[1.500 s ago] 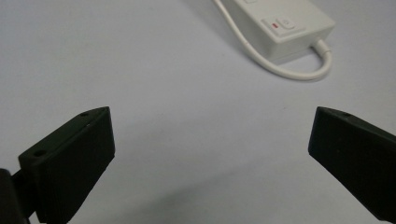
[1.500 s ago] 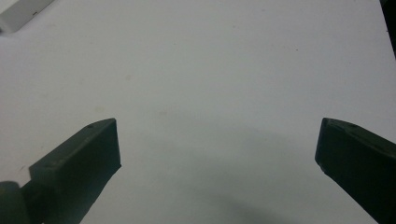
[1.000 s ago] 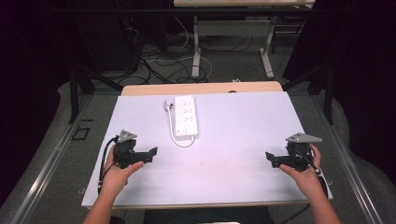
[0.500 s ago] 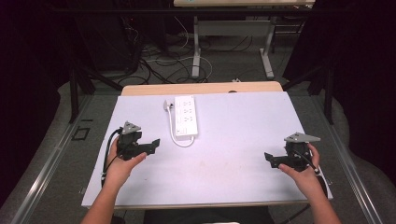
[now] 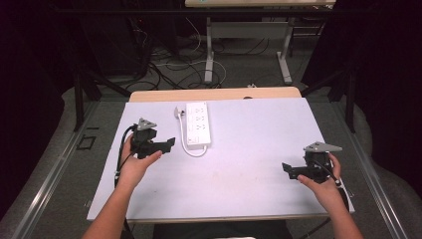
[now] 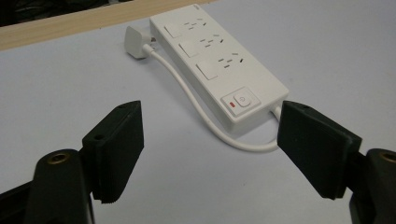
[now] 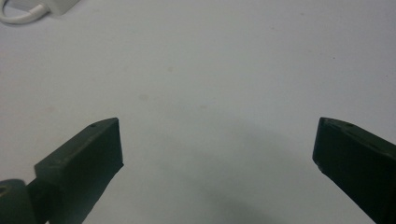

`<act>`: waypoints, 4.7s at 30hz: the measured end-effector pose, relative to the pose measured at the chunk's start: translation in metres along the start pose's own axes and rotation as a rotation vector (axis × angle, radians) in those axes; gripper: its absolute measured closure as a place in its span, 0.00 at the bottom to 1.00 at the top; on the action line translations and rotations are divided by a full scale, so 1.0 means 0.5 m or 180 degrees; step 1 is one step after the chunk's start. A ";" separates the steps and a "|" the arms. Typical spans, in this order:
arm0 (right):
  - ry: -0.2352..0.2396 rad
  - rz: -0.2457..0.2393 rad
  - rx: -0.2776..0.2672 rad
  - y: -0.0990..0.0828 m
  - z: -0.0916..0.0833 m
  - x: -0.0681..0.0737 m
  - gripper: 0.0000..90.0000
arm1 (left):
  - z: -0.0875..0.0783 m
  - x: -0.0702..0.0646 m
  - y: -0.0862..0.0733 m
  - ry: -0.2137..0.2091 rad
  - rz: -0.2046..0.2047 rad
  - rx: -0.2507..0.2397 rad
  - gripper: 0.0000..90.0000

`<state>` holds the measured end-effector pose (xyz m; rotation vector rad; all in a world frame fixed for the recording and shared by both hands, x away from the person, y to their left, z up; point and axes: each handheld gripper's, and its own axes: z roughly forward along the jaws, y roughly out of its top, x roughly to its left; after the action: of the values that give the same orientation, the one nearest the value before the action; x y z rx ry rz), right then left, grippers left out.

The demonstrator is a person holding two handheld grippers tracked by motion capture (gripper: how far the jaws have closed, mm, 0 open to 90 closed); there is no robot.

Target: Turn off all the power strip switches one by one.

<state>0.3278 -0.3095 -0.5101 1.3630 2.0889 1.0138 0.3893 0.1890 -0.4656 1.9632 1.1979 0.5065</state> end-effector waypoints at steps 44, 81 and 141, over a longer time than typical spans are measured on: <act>-0.0012 0.0006 0.0058 -0.010 0.012 -0.004 0.01 | 0.127 -0.022 0.086 -0.0370 -0.0283 0.0412 0.71; 0.0028 0.0018 0.0092 -0.014 0.018 -0.003 0.01 | 0.214 -0.061 0.077 -0.0107 -0.0262 0.0722 1.00; 0.0031 0.0006 0.0113 -0.017 0.024 -0.003 0.01 | 0.246 -0.064 0.083 -0.0137 -0.0378 0.0947 1.00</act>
<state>0.3318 -0.3091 -0.5243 1.3799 2.1227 0.9904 0.4794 0.1001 -0.5089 2.1202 1.4179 0.2333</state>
